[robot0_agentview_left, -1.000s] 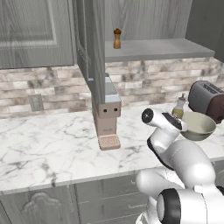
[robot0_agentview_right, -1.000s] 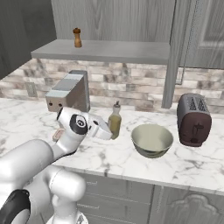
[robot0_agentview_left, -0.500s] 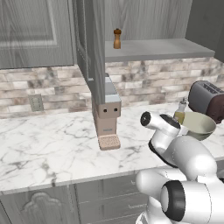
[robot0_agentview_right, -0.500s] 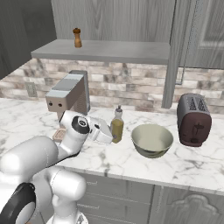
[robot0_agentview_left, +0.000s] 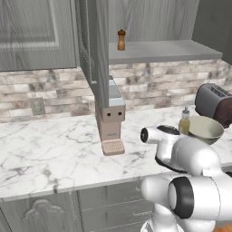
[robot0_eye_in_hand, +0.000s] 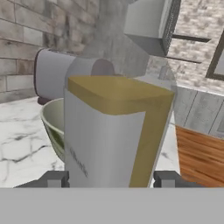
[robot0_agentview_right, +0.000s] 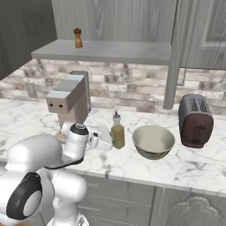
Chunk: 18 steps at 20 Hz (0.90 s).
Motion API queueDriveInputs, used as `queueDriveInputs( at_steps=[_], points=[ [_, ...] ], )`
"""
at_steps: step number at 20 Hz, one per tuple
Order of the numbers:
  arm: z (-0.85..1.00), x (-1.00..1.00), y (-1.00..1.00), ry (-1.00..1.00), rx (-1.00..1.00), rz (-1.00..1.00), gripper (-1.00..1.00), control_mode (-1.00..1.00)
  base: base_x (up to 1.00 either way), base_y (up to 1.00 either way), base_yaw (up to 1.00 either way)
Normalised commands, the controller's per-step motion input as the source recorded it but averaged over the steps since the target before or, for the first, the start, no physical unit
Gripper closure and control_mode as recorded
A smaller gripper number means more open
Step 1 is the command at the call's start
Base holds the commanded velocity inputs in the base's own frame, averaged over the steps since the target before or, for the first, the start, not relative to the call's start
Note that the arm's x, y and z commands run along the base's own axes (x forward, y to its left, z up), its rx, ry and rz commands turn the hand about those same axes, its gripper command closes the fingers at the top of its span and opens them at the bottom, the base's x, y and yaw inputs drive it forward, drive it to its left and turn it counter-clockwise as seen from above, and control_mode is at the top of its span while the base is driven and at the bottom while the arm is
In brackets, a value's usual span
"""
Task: Retrieve the bottle and the shaker from the cabinet and place them next to the mixing bowl on the counter. Then add garlic from the fridge to the mixing bowl.
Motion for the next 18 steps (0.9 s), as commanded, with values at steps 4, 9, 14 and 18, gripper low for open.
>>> queueDriveInputs(
  at_steps=[4,9,14,18],
  points=[
    [0.0,0.17,0.0,0.0,-0.05,0.0,1.0,-1.0,0.0,0.0,0.0],
    [0.0,0.37,0.05,0.0,0.0,0.0,1.0,-1.0,0.0,0.0,0.0],
    [0.0,0.37,0.02,-0.01,0.0,0.0,1.0,-1.0,0.0,0.0,0.0],
    [0.0,0.37,0.0,0.0,0.0,0.0,1.0,-1.0,0.0,0.0,0.0]
  ],
)
